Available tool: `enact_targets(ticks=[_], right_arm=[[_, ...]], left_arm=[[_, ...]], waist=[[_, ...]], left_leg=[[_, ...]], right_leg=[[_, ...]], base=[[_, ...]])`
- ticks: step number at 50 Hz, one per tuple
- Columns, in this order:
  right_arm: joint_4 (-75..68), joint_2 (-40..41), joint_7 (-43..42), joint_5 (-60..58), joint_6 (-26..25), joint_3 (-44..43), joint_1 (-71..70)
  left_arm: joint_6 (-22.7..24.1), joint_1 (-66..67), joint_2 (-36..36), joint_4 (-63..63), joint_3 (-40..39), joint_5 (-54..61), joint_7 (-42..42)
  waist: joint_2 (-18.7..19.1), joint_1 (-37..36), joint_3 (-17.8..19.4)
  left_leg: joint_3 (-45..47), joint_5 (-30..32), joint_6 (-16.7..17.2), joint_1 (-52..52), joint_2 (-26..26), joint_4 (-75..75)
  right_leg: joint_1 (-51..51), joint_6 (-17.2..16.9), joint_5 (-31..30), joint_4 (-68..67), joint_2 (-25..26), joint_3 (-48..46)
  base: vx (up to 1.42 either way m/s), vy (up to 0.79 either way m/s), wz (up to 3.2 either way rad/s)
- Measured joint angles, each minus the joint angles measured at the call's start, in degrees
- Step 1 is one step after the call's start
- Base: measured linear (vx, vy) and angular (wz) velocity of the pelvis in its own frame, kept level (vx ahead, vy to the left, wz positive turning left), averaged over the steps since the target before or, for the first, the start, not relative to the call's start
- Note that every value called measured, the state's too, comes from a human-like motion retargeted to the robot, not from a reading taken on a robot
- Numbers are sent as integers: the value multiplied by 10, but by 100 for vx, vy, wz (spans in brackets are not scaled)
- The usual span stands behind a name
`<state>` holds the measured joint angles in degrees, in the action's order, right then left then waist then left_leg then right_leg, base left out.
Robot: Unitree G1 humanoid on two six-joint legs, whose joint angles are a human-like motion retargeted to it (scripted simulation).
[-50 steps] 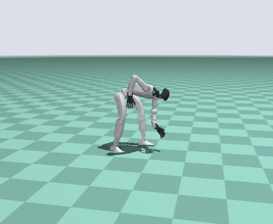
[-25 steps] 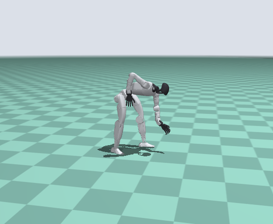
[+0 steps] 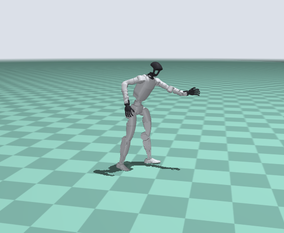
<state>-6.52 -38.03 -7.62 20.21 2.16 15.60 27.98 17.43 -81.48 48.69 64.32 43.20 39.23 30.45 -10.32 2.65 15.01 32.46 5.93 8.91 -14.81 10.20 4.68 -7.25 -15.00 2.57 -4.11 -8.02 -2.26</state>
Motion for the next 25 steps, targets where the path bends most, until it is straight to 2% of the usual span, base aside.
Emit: enact_targets(ticks=[10,18,25], right_arm=[[-161,25,33,31,-10,4,-3],[-224,25,60,59,-4,-5,10],[-241,17,97,42,-6,1,12]], left_arm=[[-7,-212,12,-44,104,-29,-34],[4,-386,14,-56,202,-39,-62],[8,-492,-4,-57,236,-60,-56]], waist=[[44,-39,-87],[71,-64,-125],[87,-82,-154]], left_leg=[[-28,-19,7,59,-7,-18],[-50,-17,10,79,-3,-15],[-62,-5,16,81,6,-1]], right_leg=[[65,0,52,-45,-9,-24],[110,0,61,-25,2,-44],[125,0,62,-6,19,-56]], base=[[6,-9,28],[-2,-9,26],[-5,-7,16]])
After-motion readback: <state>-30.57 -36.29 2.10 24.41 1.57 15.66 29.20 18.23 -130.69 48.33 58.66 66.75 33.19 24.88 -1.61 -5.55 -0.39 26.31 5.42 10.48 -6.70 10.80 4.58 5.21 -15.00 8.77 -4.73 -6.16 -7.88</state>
